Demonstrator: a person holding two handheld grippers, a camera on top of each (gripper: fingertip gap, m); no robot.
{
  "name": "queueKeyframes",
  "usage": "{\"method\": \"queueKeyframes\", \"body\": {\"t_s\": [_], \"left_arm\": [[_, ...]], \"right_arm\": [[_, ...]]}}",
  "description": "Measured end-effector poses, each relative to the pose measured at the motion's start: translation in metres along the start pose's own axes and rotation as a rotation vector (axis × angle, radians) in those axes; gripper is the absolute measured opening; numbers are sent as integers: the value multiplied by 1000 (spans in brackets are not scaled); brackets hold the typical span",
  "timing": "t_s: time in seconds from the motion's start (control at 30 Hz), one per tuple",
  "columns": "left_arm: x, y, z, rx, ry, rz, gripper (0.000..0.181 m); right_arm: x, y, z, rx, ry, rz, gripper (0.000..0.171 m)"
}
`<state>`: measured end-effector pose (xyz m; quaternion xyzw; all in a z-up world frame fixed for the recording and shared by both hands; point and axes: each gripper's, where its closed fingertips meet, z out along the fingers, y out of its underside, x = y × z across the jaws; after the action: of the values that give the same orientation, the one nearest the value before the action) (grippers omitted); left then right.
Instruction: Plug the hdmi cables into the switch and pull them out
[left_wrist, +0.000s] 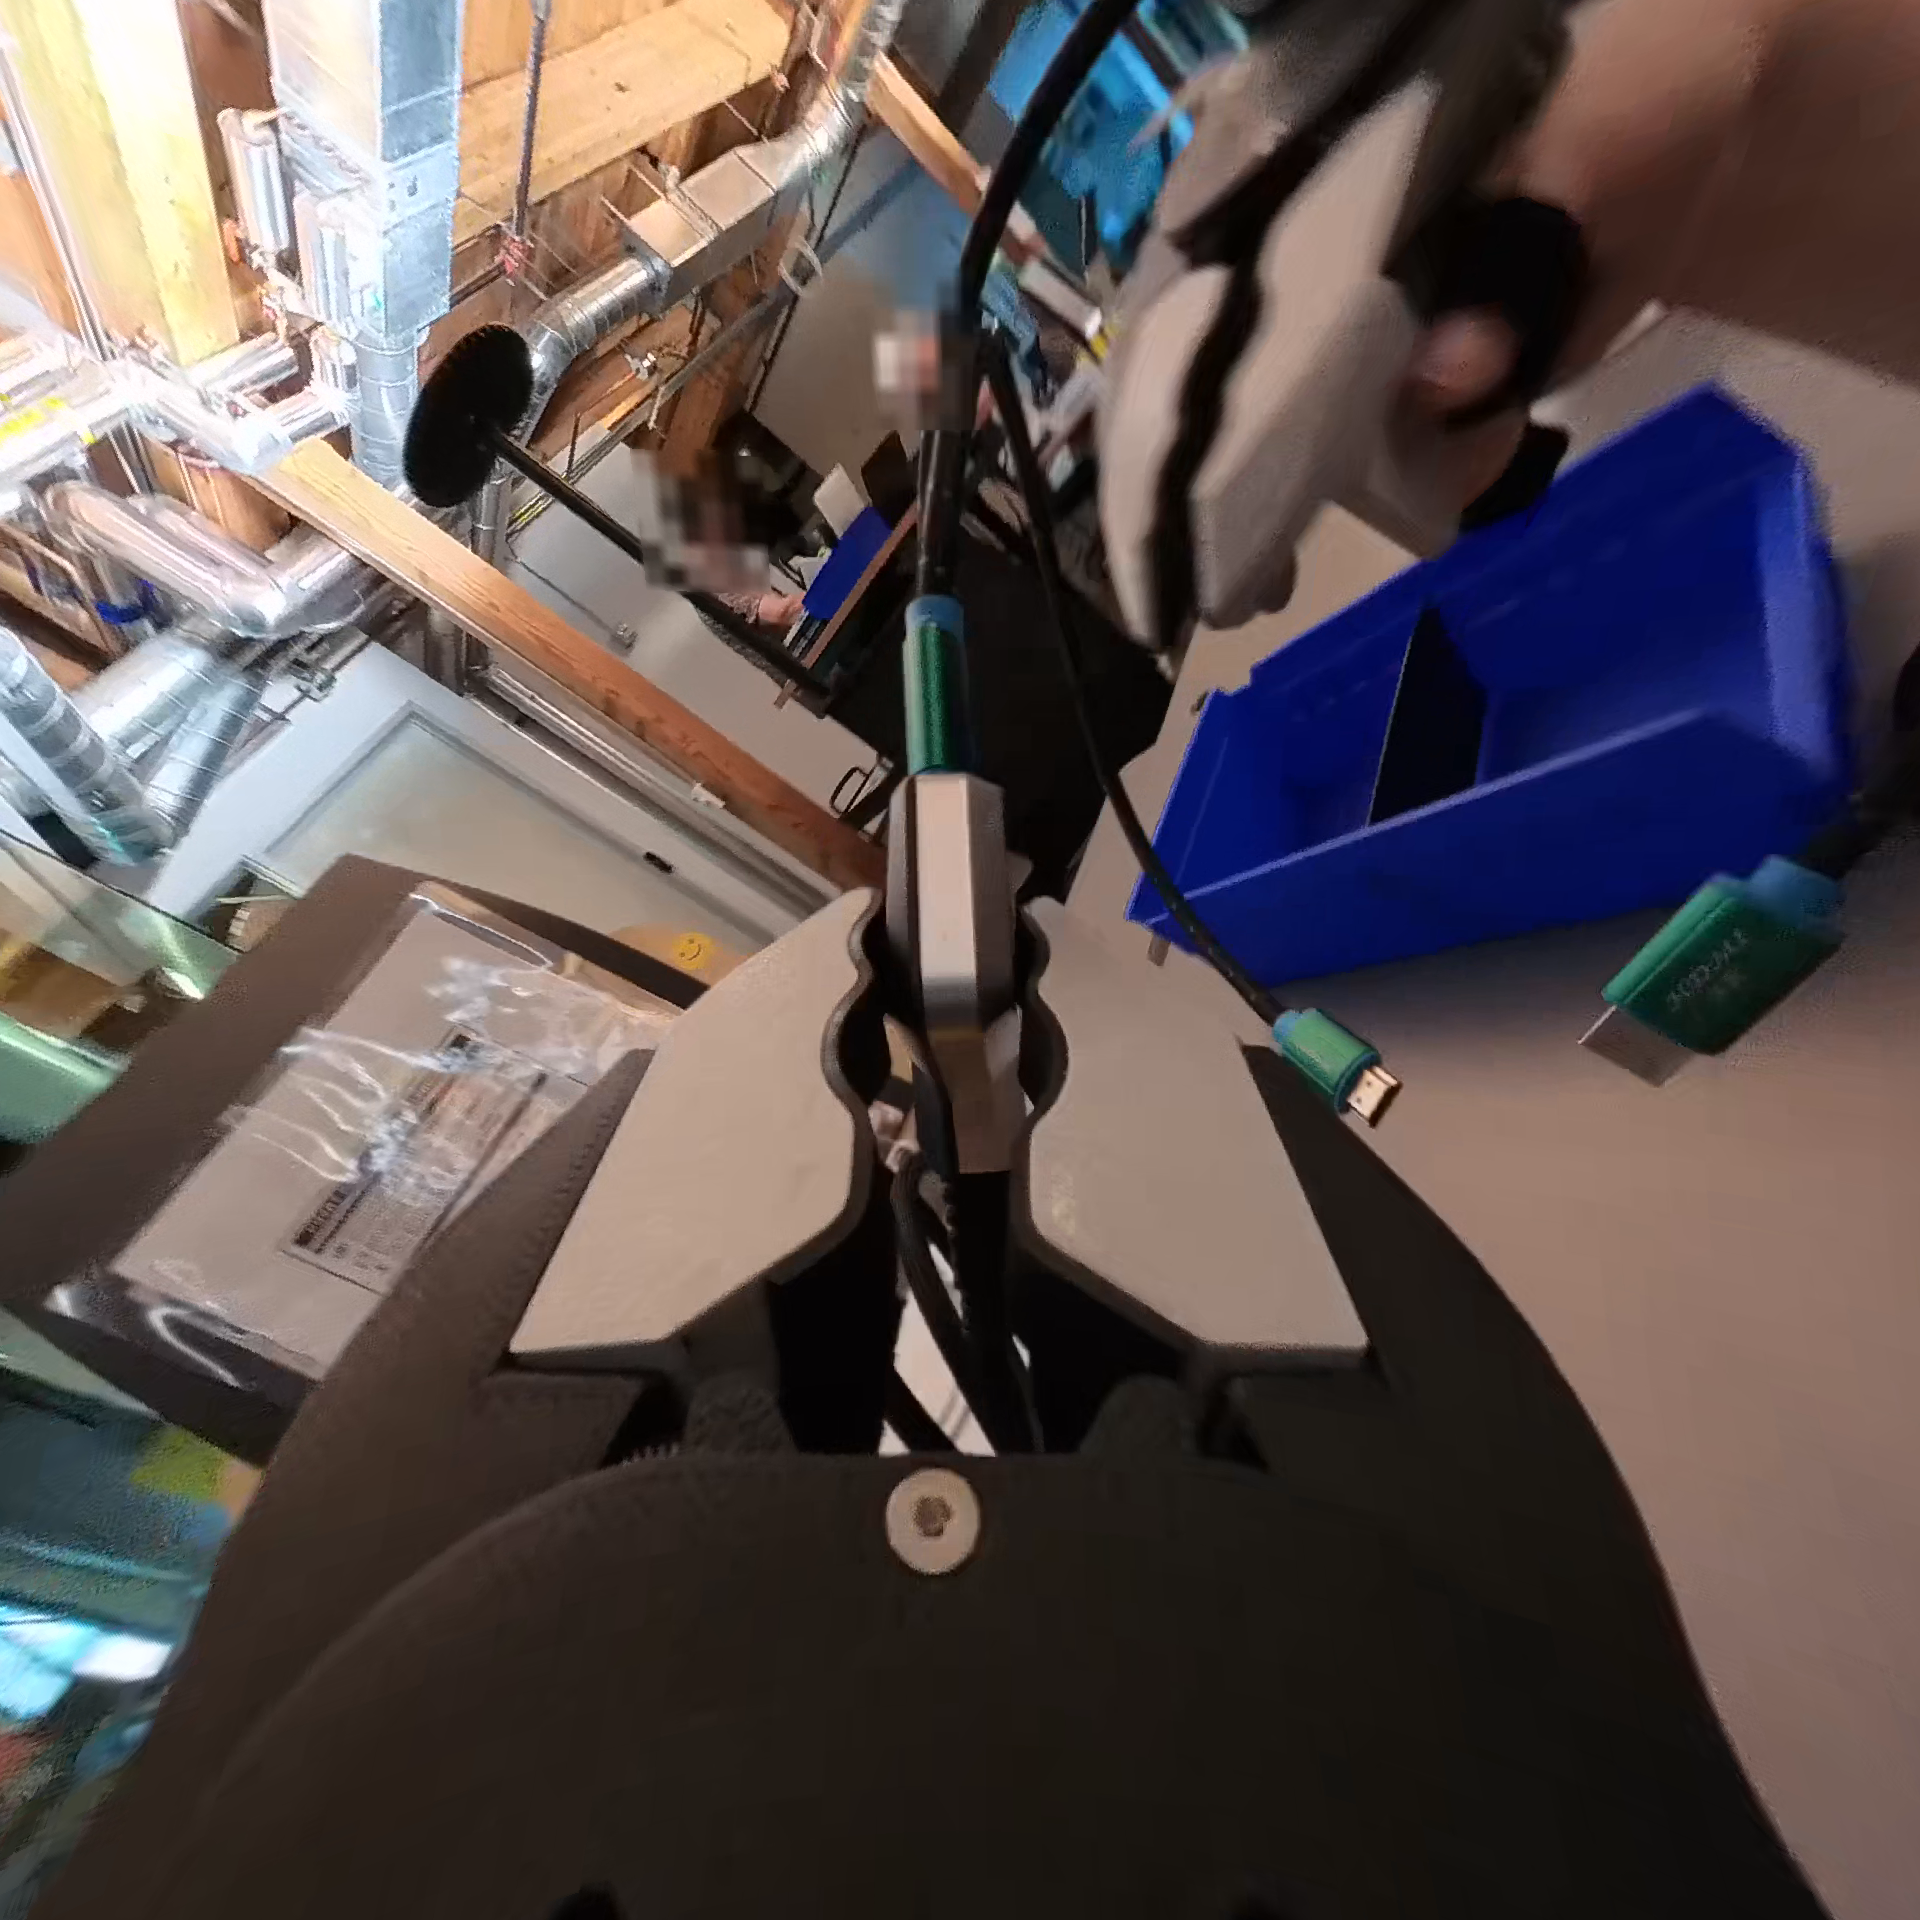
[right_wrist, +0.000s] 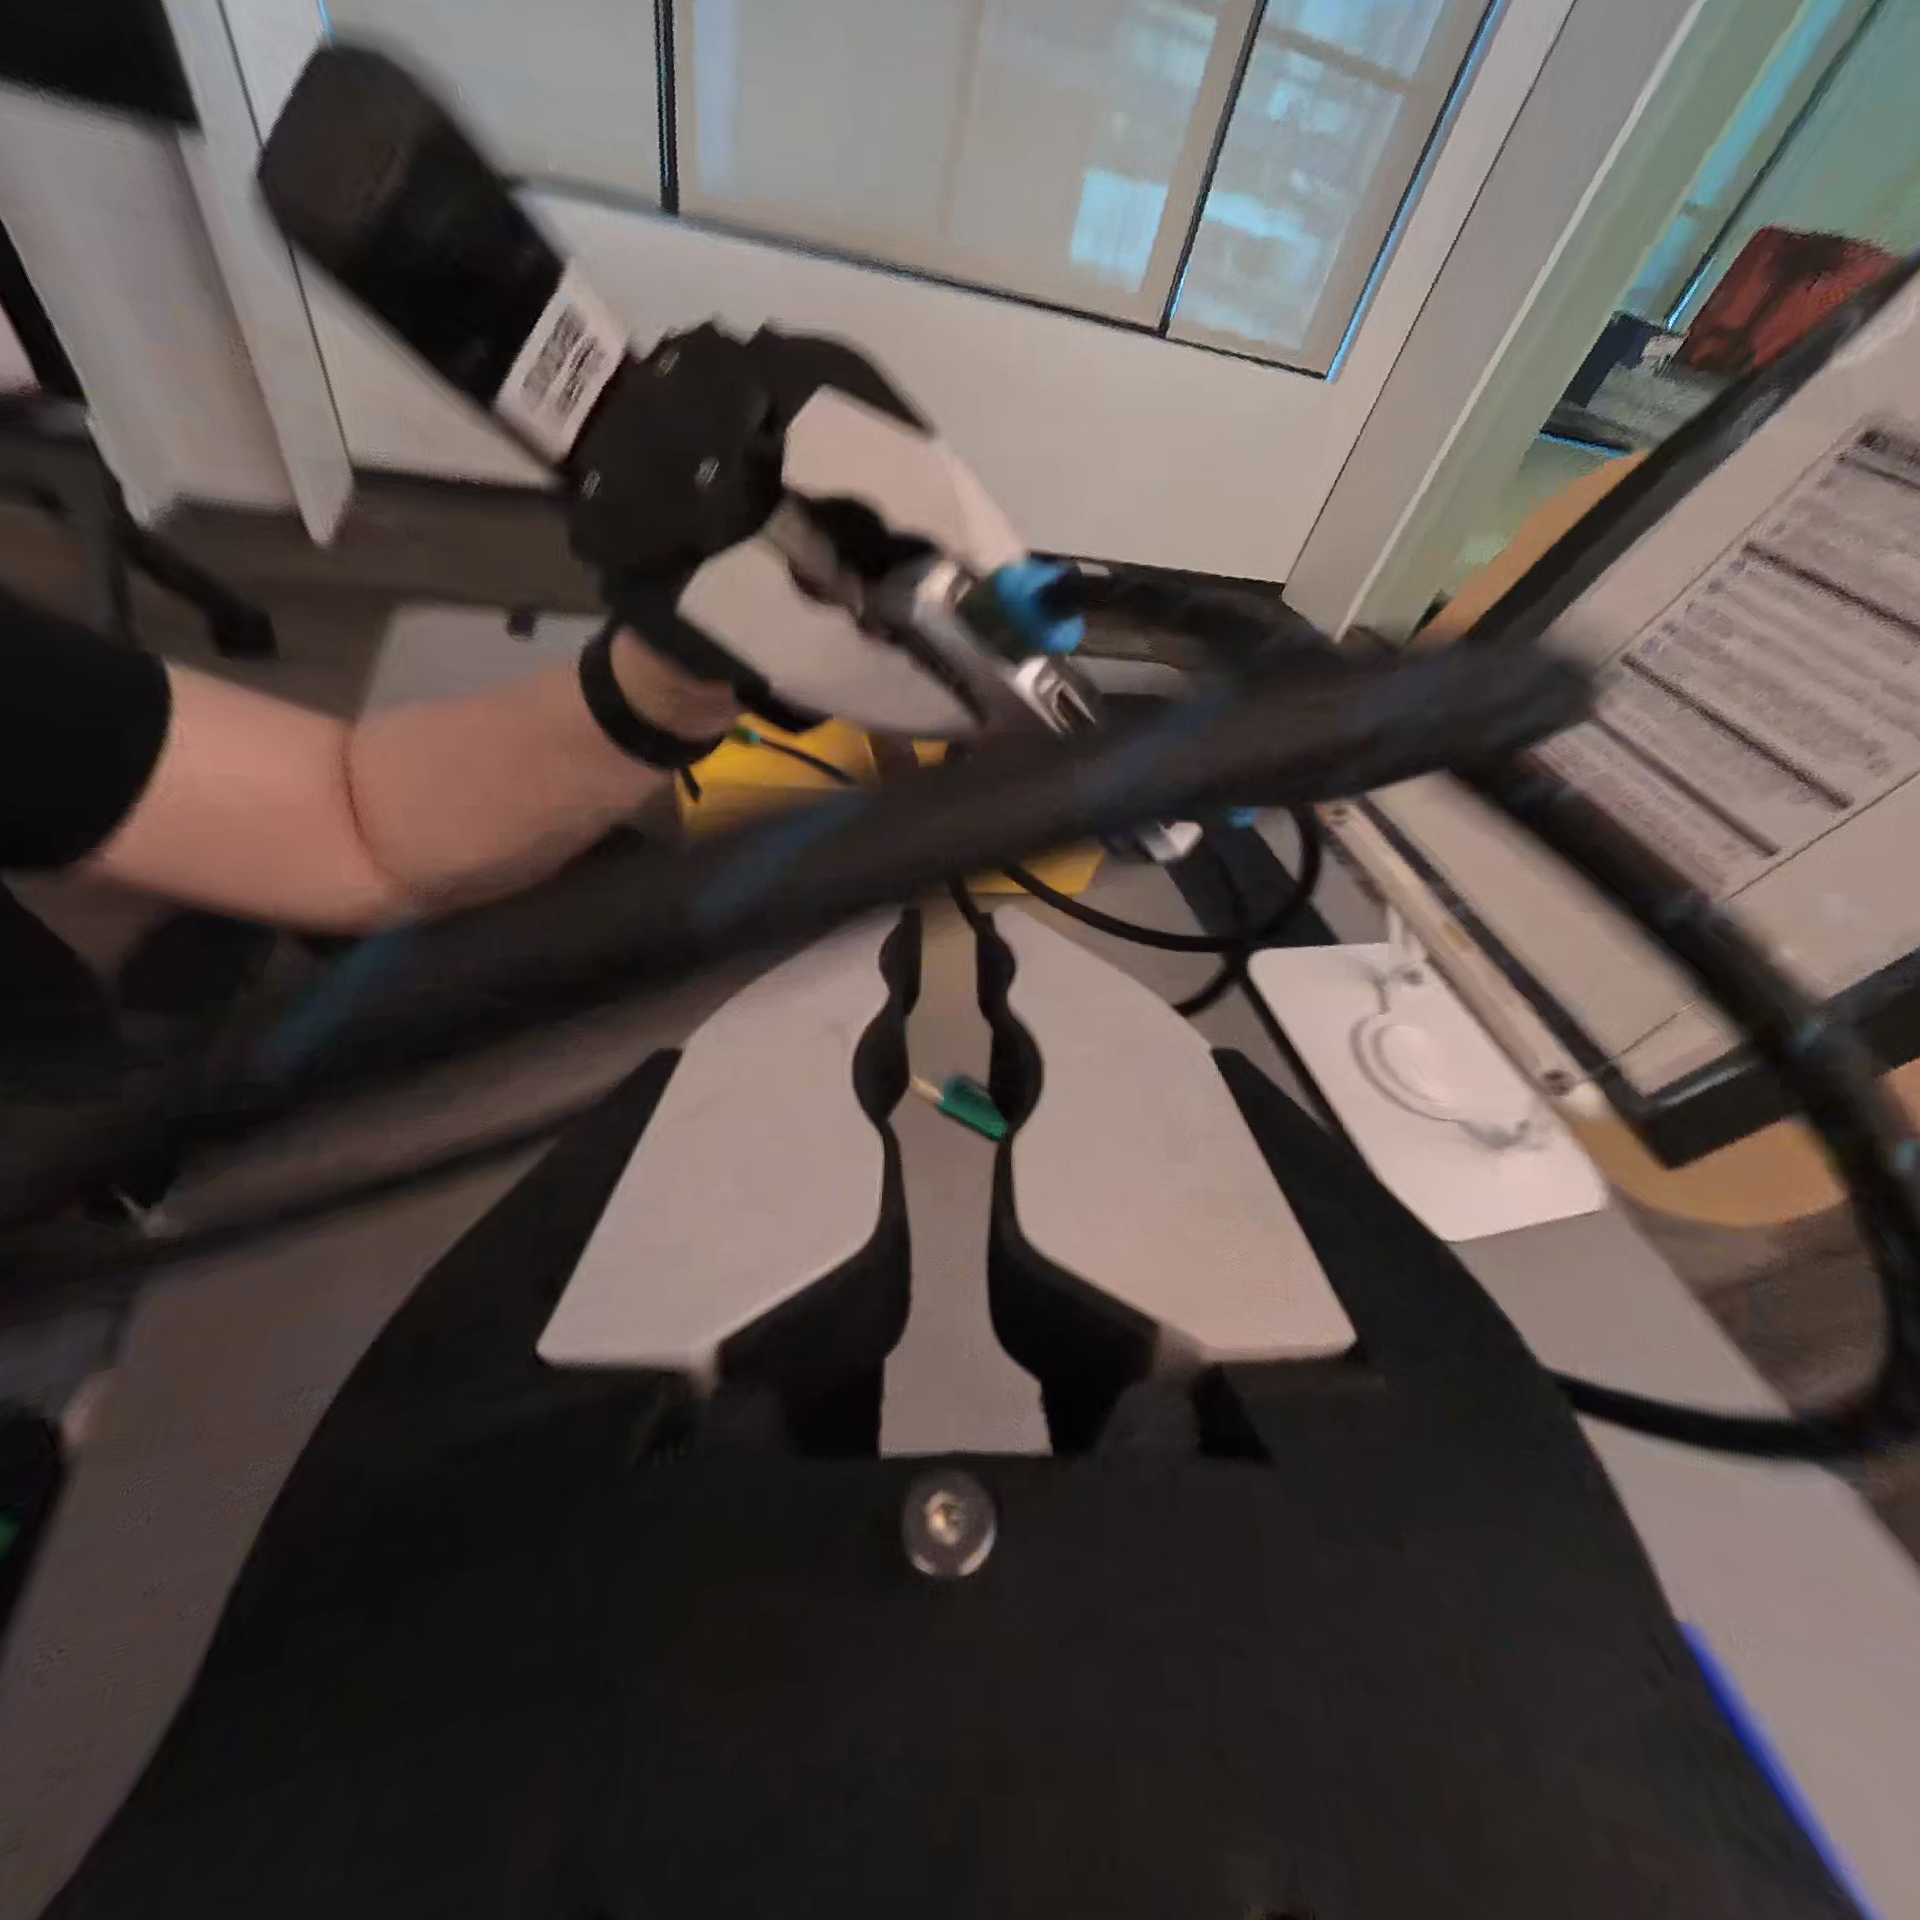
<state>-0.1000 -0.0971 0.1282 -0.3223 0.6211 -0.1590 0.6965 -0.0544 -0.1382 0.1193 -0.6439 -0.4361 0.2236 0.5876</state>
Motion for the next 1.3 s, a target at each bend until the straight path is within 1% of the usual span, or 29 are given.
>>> {"method": "queueKeyframes", "body": {"t_s": [0.13, 0.23, 0.27, 0.33, 0.43, 0.47, 0.53, 0.57, 0.63, 0.7, 0.73, 0.77, 0.83, 0.9, 0.97, 1.03, 1.07, 1.1, 1.13, 1.17, 1.23, 1.3], "left_arm": [[-19, -7, -13, 125, 69, -304, 20], [-29, -8, -21, 188, 131, -483, 20], [-31, -8, -22, 196, 149, -529, 20], [-36, -7, -25, 220, 172, -620, 20], [-41, -7, -25, 262, 198, -737, 20], [-42, -8, -25, 279, 208, -762, 20], [-41, -11, -25, 313, 230, -792, 20], [-40, -13, -24, 325, 242, -803, 20], [-37, -16, -23, 338, 259, -817, 21], [-34, -20, -21, 353, 278, -827, 21], [-32, -22, -20, 363, 296, -834, 20], [-29, -24, -19, 373, 314, -843, 20], [-23, -27, -16, 390, 355, -871, 20], [-18, -30, -13, 414, 399, -907, 20], [-17, -30, -13, 440, 437, -955, 21], [-18, -25, -10, 422, 438, -999, 20], [-22, -20, -8, 407, 420, -1032, 21], [-29, -14, -8, 396, 381, -1072, 26], [-38, -8, -10, 404, 344, -1118, 31], [-47, -4, -14, 426, 317, -1156, 32], [-62, 9, -21, 419, 260, -1197, 34], [-74, 19, -29, 398, 199, -1176, 37]], "right_arm": [[-21, -1, -20, -26, -44, -227, 10], [-26, -6, -42, 64, -58, -367, 10], [-27, -8, -47, 105, -78, -354, 10], [-26, -15, -50, 169, -126, -241, 10], [-11, -23, -28, 196, -112, -26, 13], [-2, -23, -14, 198, -80, 59, 16], [19, -23, 13, 225, 6, 209, 32], [24, -20, 25, 229, 30, 248, 39], [27, -12, 42, 207, 65, 248, 42], [30, -9, 53, 201, 113, 209, 54], [29, -9, 56, 207, 121, 195, 56], [26, -9, 58, 215, 101, 190, 55], [12, -12, 63, 230, 6, 215, 53], [0, -13, 64, 232, -87, 224, 25], [-1, -11, 62, 208, -116, 229, 23], [2, -8, 61, 179, -127, 289, 22], [6, -7, 61, 182, -121, 314, 21], [10, -6, 59, 187, -111, 332, 21], [17, -4, 56, 191, -88, 347, 21], [26, -3, 51, 193, -59, 361, 21], [44, -3, 32, 212, 5, 378, 21], [66, -5, 2, 246, 107, 379, 21]]}}
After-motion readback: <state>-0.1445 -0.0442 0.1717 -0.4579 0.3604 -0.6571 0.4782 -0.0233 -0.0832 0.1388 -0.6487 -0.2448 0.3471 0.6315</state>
